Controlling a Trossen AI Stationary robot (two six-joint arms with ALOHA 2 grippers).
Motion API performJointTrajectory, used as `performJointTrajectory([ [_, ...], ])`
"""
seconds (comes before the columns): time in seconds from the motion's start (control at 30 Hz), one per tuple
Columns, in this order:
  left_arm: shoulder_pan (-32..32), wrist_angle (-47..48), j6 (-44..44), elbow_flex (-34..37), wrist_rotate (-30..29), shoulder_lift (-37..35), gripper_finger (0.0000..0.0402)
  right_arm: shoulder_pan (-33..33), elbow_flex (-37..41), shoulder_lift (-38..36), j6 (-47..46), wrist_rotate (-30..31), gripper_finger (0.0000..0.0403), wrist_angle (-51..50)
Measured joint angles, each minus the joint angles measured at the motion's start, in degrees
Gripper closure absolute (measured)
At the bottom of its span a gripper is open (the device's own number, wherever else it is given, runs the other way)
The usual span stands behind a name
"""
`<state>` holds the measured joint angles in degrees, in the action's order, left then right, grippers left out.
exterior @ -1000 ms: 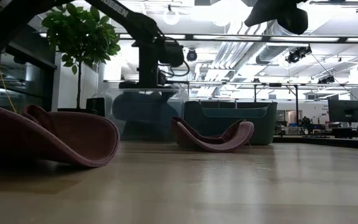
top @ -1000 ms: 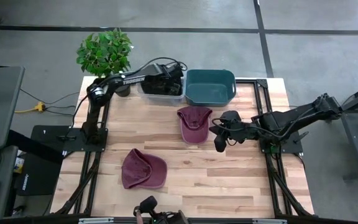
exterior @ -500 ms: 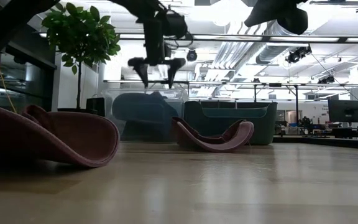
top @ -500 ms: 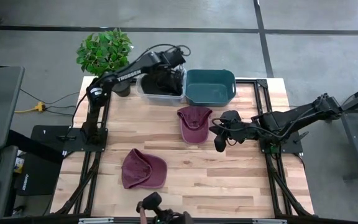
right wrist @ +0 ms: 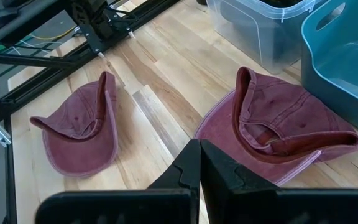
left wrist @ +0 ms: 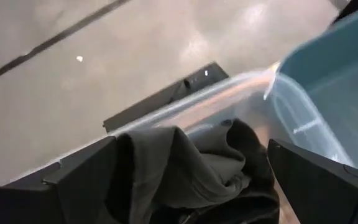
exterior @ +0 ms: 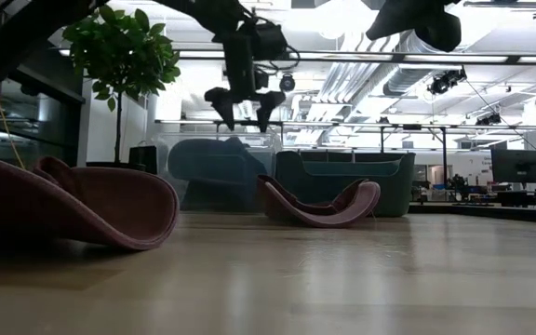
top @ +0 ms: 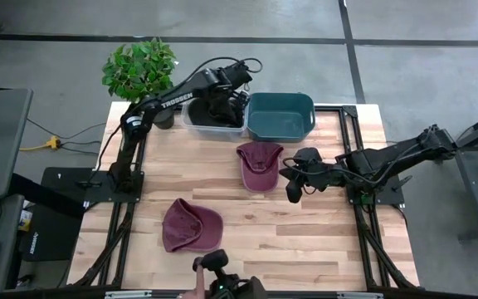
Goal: Pick & Place hat
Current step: Put the black cap into the transparent bin
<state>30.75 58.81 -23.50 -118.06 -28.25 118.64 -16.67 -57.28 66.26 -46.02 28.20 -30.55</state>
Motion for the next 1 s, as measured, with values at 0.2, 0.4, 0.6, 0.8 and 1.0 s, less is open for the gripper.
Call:
performJointTrajectory([
  [0.2, -0.01, 0.4, 2.34, 0.02, 2.04, 2.01, 0.0002, 0.0, 0.0, 0.0, -0.02, -0.25, 0.0403, 0.12],
  [0.4, 0.0, 1.26, 2.74, 0.04, 3.56, 3.83, 0.0002, 0.0, 0.0, 0.0, -0.06, -0.3, 0.0403, 0.53],
  [0.6, -0.03, 1.97, 3.77, 0.11, 5.68, 4.62, 0.0002, 0.0, 0.0, 0.0, -0.21, -0.52, 0.0403, 0.48],
  [0.8, -0.42, 2.43, 4.39, 0.11, 0.06, 3.91, 0.0002, 0.0, 0.0, 0.0, -0.21, -0.54, 0.0403, 0.48],
  [1.0, -0.42, 7.88, 5.41, -2.72, -1.6, 3.28, 0.0002, 0.01, 0.0, 0.02, -0.06, -0.52, 0.0403, 0.71],
])
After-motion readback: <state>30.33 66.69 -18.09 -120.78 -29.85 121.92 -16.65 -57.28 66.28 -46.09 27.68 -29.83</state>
